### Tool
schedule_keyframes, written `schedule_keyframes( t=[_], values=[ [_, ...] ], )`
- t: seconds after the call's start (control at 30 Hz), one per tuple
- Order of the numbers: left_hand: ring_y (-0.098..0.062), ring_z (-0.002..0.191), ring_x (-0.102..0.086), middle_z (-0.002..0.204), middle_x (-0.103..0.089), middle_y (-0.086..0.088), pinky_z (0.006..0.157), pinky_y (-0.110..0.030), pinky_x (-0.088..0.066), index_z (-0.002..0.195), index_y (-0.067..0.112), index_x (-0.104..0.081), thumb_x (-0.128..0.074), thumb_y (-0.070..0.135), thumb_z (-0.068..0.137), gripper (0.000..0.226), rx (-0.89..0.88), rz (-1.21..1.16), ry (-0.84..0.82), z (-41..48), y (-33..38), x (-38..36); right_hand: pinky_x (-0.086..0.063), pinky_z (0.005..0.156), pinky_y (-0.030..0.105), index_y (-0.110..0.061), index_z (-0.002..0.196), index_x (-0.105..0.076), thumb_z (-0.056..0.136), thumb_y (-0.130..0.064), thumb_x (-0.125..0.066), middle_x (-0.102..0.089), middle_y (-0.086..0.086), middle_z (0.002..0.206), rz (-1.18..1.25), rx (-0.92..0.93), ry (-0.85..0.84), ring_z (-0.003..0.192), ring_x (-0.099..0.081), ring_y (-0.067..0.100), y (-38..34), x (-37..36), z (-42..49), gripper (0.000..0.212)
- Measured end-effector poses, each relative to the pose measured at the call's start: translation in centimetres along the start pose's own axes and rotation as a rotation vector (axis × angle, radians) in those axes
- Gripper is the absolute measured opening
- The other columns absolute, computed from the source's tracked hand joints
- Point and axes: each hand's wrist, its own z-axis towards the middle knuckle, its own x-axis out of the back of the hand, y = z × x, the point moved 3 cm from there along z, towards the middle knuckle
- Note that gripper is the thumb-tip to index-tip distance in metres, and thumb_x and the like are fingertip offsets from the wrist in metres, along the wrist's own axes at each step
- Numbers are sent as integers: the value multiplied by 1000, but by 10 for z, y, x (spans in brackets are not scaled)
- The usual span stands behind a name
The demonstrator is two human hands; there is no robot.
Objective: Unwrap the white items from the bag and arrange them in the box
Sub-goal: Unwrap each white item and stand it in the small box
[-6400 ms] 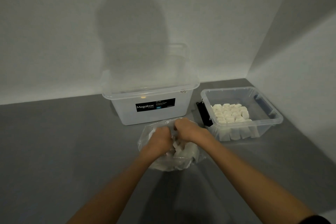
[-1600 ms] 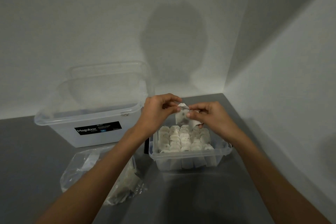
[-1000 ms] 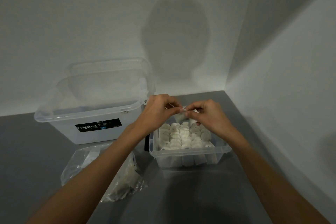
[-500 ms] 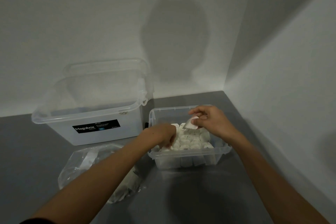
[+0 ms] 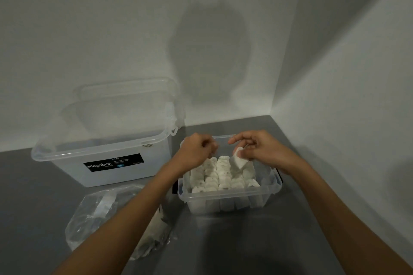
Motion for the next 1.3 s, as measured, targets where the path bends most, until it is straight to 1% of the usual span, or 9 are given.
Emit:
schedule_keyframes(
  t=[0.1,0.17,0.3,0.43,0.67,0.83,0.93,1.1,1.3],
  values=[
    [-7,93,-67,104,-70,6,79,-22,-53,110,24,-65,-64,32,89,22,80,-287,-307,-14,14,3,-51,73,25,-19,110,-67,86,0,-64,-72,2,87,-41,39,-53,77,-65,15,-13,2,1,31],
    [-7,101,-65,107,-70,9,88,-27,-51,114,27,-64,-71,31,83,33,75,-343,-390,-18,18,0,-53,79,33,-16,113,-66,86,1,-64,-73,8,92,-42,55,-71,86,-68,24,-20,3,3,33],
    [-11,92,-69,96,-74,0,87,-30,-49,106,14,-67,-71,24,84,24,86,-442,-305,-17,16,-5,-54,83,27,-12,118,-62,82,7,-66,-71,10,101,38,84,-100,91,-68,18,-32,2,4,41],
    [-8,78,-67,84,-74,-1,77,-26,-47,100,9,-68,-70,18,84,18,112,-513,-216,-15,8,0,-53,76,16,-11,117,-62,77,16,-63,-63,7,109,-9,104,47,87,-62,7,-35,7,4,49],
    [-9,74,-67,84,-73,-4,74,-22,-50,100,7,-68,-70,17,84,19,113,-592,-154,-15,7,4,-51,70,16,-14,92,-69,76,-12,-77,-69,2,88,-135,141,246,77,-63,11,-33,0,5,19],
    [-7,75,-68,84,-73,-3,72,-19,-50,98,13,-68,-71,18,83,16,101,-600,-167,-21,6,6,-50,67,17,-13,86,-73,81,-13,-73,-73,4,78,-102,136,307,69,-67,9,-31,-7,12,4],
    [-8,78,-68,89,-74,-6,75,-21,-50,98,14,-67,-72,16,81,18,110,-596,-172,-25,0,11,-53,68,18,-10,89,-74,84,-11,-69,-74,6,79,12,84,257,69,-68,14,-32,-8,11,7],
    [-10,81,-69,91,-74,-6,72,-18,-53,97,15,-67,-71,14,82,15,121,-612,-187,-31,-6,16,-50,65,18,-12,98,-74,92,-10,-59,-75,5,87,148,-2,136,68,-65,4,-32,-12,11,16],
    [-12,80,-70,87,-74,-5,69,-20,-54,93,16,-67,-70,13,83,11,140,-664,-157,-34,-9,15,-51,67,21,-11,104,-71,96,-16,-54,-73,4,90,243,-22,120,71,-66,6,-34,-14,11,19]
  ],
)
